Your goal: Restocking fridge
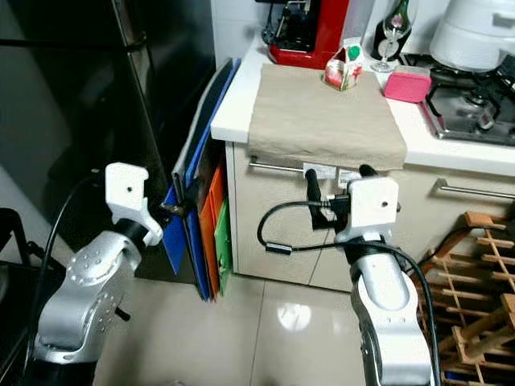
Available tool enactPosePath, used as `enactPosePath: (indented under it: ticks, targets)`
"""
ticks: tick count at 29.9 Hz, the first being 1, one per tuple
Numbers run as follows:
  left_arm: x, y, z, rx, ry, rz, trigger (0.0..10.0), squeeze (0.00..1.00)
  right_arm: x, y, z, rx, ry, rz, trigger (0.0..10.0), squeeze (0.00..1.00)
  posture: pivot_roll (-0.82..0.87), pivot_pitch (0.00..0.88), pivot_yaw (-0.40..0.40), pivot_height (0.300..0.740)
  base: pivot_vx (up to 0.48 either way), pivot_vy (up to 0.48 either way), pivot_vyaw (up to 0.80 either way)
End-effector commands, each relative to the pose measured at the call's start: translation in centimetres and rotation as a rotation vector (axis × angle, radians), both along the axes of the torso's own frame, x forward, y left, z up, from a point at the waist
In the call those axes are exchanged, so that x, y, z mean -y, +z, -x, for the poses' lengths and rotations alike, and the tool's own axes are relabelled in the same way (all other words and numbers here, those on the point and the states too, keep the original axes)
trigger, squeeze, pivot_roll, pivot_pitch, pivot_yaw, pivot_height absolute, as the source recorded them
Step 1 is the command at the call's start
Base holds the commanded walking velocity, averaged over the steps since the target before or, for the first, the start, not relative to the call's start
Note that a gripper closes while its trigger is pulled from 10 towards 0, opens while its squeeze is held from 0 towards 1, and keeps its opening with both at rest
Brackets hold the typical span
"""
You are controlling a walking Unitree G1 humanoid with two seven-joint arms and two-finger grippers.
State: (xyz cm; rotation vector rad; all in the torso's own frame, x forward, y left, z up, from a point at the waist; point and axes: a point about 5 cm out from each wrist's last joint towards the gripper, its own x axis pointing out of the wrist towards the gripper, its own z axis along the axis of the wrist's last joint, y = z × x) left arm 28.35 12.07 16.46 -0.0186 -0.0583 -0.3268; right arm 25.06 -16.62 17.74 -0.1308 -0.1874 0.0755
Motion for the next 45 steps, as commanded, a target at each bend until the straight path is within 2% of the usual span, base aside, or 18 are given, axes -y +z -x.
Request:
enactPosePath:
  ticks: [1, 9, 15, 20, 22, 26, 29, 31, 33, 35, 36, 45]
  targets:
    - [0.1, 0.1, -0.2, 0.006, -0.004, -0.008, 10.0, 0.00, 0.4, -0.2, -0.1, -0.011, -0.029, 0.003, 10.0, 0.00, -0.20, 0.018, 0.049, 0.740, 0.000, 0.000, -0.80]
    - [0.4, -0.2, -0.7, -0.013, 0.000, 0.019, 10.0, 0.00, 0.2, 0.0, -0.5, -0.007, -0.019, 0.014, 10.0, 0.00, -0.20, 0.020, 0.052, 0.740, 0.000, 0.000, -0.79]
    - [1.0, -0.2, -1.8, -0.028, 0.022, 0.073, 10.0, 0.00, 1.0, -0.4, -1.1, -0.009, -0.043, 0.060, 10.0, 0.00, -0.21, 0.022, 0.038, 0.740, 0.000, 0.000, -0.78]
    - [2.0, 0.1, -2.2, -0.015, -0.035, 0.062, 10.0, 0.00, 1.9, 0.3, -1.8, 0.017, -0.098, 0.078, 10.0, 0.00, -0.22, 0.024, 0.062, 0.740, 0.000, 0.000, -0.15]
    - [2.3, -0.2, -2.3, -0.029, -0.053, 0.072, 10.0, 0.00, 2.3, -0.1, -2.1, -0.005, -0.126, 0.106, 10.0, 0.00, -0.23, 0.023, 0.082, 0.740, 0.000, 0.000, -0.31]
    - [3.5, 0.0, -2.7, -0.029, -0.093, 0.079, 10.0, 0.00, 2.6, 0.3, -2.8, 0.035, -0.140, 0.085, 10.0, 0.00, -0.21, 0.009, 0.109, 0.740, 0.000, 0.000, -0.67]
    - [3.8, 0.4, -2.9, -0.020, -0.102, 0.086, 10.0, 0.00, 2.9, 0.8, -3.2, 0.058, -0.145, 0.096, 10.0, 0.00, -0.22, 0.007, 0.103, 0.740, 0.000, 0.000, -0.20]
    - [3.9, 0.5, -3.4, -0.012, -0.098, 0.100, 10.0, 0.00, 2.7, 2.6, -4.0, 0.122, -0.115, 0.159, 10.0, 0.00, -0.22, 0.007, 0.095, 0.740, 0.000, 0.000, 0.00]
    - [3.9, 0.4, -3.5, -0.014, -0.096, 0.100, 10.0, 0.00, 2.6, 3.0, -4.1, 0.137, -0.106, 0.177, 10.0, 0.00, -0.22, 0.007, 0.095, 0.740, 0.000, 0.000, 0.00]
    - [4.0, 0.3, -3.6, -0.016, -0.094, 0.106, 10.0, 0.00, 2.6, 3.5, -4.2, 0.153, -0.102, 0.177, 10.0, 0.00, -0.21, 0.013, 0.082, 0.740, 0.000, 0.000, 0.00]
    - [4.2, 0.2, -3.5, -0.019, -0.093, 0.119, 10.0, 0.00, 2.7, 4.5, -4.4, 0.181, -0.094, 0.170, 10.0, 0.00, -0.21, 0.015, 0.064, 0.740, 0.000, 0.000, 0.00]
    - [5.4, -0.4, -3.1, -0.029, -0.101, 0.146, 10.0, 0.00, 3.4, 5.0, -4.9, 0.179, -0.087, 0.181, 10.0, 0.00, -0.24, 0.000, 0.045, 0.740, 0.000, 0.000, 0.00]
